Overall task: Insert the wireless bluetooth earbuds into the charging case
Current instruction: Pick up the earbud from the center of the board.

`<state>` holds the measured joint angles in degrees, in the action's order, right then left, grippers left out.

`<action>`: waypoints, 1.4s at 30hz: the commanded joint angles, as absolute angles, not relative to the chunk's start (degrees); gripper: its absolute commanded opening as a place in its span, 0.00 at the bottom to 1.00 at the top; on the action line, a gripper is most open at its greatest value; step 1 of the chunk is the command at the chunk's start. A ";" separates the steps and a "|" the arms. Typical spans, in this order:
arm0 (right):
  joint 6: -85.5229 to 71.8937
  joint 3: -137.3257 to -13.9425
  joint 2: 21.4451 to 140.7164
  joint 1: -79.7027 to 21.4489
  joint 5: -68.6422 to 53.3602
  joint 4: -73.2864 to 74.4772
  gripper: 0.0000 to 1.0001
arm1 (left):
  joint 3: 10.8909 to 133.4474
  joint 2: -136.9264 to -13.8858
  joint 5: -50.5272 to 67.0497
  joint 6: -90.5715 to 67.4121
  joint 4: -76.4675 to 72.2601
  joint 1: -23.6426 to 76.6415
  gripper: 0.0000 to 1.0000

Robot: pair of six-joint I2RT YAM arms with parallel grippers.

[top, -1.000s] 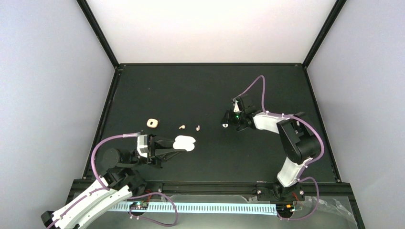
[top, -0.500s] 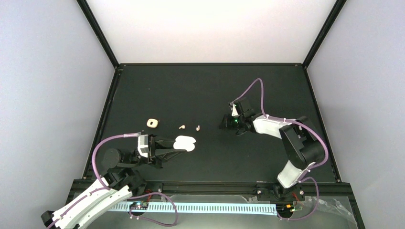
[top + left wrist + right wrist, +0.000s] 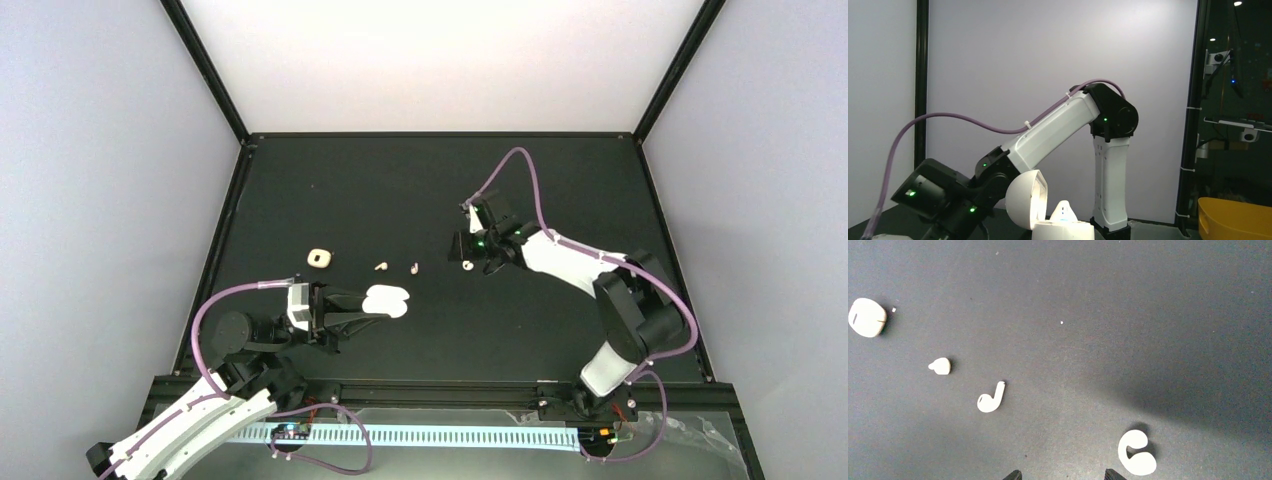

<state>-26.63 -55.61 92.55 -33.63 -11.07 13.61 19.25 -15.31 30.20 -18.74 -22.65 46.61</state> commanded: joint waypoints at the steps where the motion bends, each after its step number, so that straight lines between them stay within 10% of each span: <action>1: -23.07 -59.48 96.78 -34.46 -10.17 17.89 0.42 | 20.03 -14.36 30.18 -18.41 -22.32 46.80 0.02; 42: -21.05 -62.50 103.43 -34.63 0.88 20.12 0.26 | 19.25 -12.82 29.11 -17.82 -20.57 46.77 0.02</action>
<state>-21.32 -62.28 103.24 -34.39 -2.00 19.38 19.25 -13.82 29.98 -18.09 -20.75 46.61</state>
